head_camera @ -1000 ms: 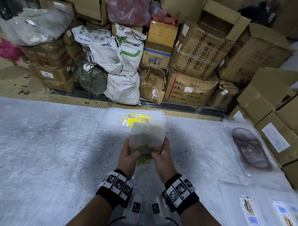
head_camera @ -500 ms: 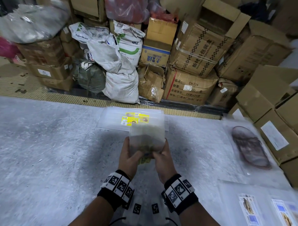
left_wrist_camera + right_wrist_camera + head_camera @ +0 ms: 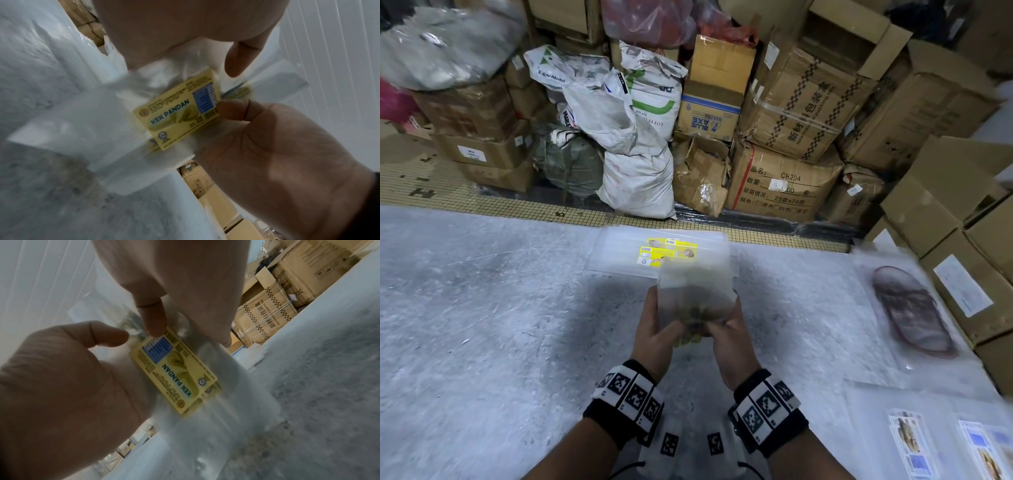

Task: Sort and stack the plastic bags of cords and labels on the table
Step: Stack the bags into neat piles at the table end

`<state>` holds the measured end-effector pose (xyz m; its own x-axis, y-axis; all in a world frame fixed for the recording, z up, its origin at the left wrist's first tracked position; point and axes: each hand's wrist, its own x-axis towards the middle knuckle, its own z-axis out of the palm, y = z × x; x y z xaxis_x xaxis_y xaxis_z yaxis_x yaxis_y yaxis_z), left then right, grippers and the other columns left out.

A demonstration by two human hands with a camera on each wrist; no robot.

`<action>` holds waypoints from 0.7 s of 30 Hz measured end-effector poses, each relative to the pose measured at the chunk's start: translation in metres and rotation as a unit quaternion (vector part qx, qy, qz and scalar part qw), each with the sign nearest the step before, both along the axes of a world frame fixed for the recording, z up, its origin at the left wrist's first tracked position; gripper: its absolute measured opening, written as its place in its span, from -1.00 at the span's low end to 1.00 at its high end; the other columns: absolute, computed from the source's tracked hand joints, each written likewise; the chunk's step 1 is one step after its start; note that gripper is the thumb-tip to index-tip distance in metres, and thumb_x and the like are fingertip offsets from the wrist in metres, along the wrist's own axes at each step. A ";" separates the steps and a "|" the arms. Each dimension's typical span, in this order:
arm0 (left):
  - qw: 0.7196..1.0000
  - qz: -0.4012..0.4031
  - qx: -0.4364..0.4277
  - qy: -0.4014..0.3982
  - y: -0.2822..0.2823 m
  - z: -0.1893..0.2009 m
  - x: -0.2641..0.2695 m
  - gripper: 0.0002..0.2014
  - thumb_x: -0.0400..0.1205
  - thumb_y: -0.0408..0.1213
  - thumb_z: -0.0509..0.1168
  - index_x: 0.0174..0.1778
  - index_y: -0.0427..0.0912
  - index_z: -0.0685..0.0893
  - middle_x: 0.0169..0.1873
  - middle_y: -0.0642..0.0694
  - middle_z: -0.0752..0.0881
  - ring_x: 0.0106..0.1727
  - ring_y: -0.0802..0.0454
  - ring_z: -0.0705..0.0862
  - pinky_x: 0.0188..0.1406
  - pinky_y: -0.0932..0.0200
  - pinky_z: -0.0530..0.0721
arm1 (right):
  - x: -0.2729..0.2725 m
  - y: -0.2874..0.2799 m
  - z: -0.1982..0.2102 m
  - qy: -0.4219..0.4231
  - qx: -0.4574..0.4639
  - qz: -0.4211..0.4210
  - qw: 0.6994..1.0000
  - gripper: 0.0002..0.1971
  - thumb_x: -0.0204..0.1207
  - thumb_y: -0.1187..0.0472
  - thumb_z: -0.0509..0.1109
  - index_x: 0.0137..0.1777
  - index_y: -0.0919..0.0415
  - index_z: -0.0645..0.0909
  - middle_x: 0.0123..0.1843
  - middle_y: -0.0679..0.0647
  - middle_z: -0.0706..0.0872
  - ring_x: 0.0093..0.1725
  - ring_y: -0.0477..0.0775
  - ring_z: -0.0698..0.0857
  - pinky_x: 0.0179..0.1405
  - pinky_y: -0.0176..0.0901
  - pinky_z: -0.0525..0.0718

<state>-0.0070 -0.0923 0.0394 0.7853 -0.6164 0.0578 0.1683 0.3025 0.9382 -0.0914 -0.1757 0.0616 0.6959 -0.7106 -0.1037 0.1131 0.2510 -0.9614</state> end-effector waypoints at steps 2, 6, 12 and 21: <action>1.000 0.004 0.015 0.013 0.002 -0.009 0.004 -0.27 0.11 -0.22 0.39 0.27 -0.28 0.51 -0.12 0.01 0.79 -0.07 0.12 0.76 -0.20 0.13 0.73 | 0.000 0.002 -0.001 0.012 0.008 0.007 1.000 -0.41 0.52 0.72 0.13 0.35 0.09 0.45 0.05 0.15 0.75 -0.14 -0.01 0.80 -0.29 -0.09 0.77; 1.000 -0.003 0.019 0.025 0.003 -0.011 0.007 -0.12 0.12 -0.24 0.42 0.42 -0.38 0.43 -0.03 -0.10 0.77 -0.01 0.01 0.76 -0.17 0.11 0.72 | 0.003 0.002 -0.004 0.014 0.011 0.011 1.000 -0.41 0.51 0.73 0.14 0.32 0.06 0.45 0.05 0.12 0.75 -0.13 -0.02 0.80 -0.26 -0.08 0.78; 0.999 0.003 0.011 0.030 -0.001 -0.007 0.001 -0.21 0.10 -0.21 0.46 0.31 -0.34 0.53 -0.06 -0.05 0.80 -0.03 0.04 0.77 -0.19 0.16 0.73 | 0.006 0.001 -0.007 0.012 0.025 0.003 1.000 -0.33 0.44 0.79 0.07 0.46 0.24 0.42 0.02 0.13 0.76 -0.19 -0.06 0.81 -0.39 -0.17 0.73; 0.997 -0.004 0.009 0.074 -0.007 -0.003 0.000 -0.37 0.18 -0.56 0.13 0.25 -0.37 0.53 -0.16 -0.12 0.76 -0.22 0.15 0.79 -0.37 0.24 0.72 | 0.005 -0.003 -0.017 0.043 -0.019 -0.009 0.999 -0.41 0.48 0.76 0.02 0.30 0.15 0.46 0.07 0.09 0.71 -0.11 -0.16 0.77 -0.20 -0.22 0.74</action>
